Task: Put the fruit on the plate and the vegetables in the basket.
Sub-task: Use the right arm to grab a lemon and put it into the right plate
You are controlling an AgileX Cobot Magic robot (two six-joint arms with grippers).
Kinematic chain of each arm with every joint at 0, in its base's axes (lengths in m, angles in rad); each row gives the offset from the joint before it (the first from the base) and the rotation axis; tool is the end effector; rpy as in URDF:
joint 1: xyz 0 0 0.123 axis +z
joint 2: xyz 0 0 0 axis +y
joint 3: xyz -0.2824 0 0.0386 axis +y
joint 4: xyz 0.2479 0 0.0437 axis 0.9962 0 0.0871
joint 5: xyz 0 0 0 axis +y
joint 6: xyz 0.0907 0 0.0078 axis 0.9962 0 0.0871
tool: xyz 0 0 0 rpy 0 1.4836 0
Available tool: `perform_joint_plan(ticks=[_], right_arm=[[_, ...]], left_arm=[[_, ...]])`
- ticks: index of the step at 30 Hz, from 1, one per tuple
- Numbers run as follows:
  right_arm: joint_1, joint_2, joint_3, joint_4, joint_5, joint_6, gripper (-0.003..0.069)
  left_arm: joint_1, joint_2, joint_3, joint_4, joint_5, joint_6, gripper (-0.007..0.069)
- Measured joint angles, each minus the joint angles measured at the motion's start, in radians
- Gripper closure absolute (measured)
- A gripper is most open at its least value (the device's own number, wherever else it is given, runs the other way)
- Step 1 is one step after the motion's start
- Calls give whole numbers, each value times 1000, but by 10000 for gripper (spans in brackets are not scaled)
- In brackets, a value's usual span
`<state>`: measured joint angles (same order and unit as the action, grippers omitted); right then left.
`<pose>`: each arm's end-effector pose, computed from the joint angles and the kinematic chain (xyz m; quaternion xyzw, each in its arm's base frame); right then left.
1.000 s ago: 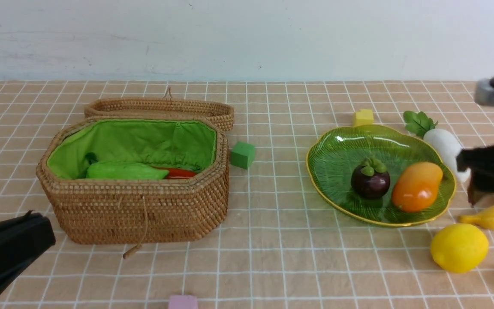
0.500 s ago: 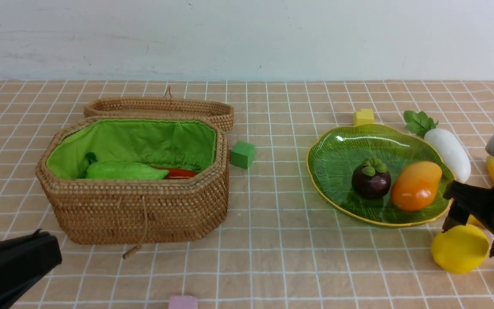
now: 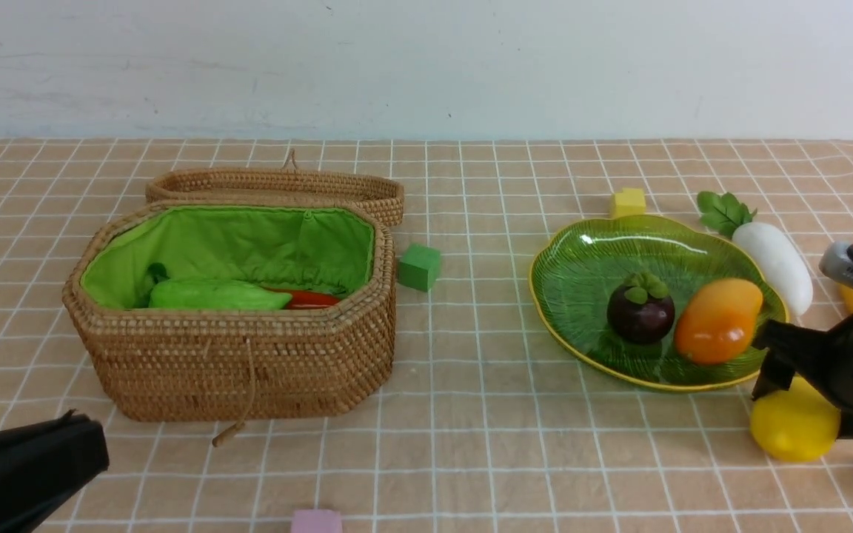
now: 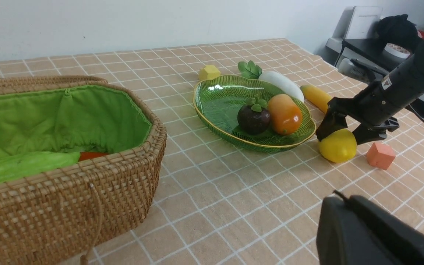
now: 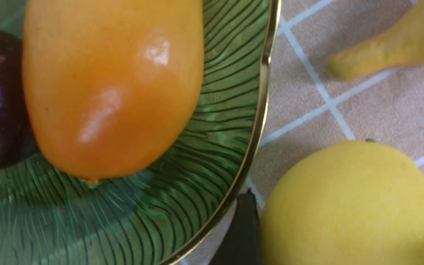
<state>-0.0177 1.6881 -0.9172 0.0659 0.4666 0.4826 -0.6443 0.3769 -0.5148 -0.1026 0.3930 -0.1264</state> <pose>0.3167 -0.0029 0.1745 0.2668 0.9407 0.0681 0.1982 0.0625 -0.0514 0.3250 0.1726 0.7435 -0.2845 0.5801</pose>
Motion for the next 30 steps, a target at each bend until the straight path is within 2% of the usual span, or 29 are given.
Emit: perform_joint_plan(ticks=[9,21,23,26,27,28,30], right_arm=[[0,-2,-6,57,84,-225,43],[1,63,-16,83,105,-272,71],[0,57,-31,78,150,-272,71],[0,34,-63,49,307,-283,72],[0,34,-67,49,307,-283,72],[1,1,-109,44,380,-291,72],[14,-46,-175,50,418,-294,72]], left_arm=[[0,0,0,0,4,0,637],[0,0,0,0,5,0,637],[0,0,0,0,5,0,637],[0,0,0,0,5,0,637],[0,0,0,0,5,0,637],[0,0,0,0,4,0,637],[0,0,0,0,-2,0,637]])
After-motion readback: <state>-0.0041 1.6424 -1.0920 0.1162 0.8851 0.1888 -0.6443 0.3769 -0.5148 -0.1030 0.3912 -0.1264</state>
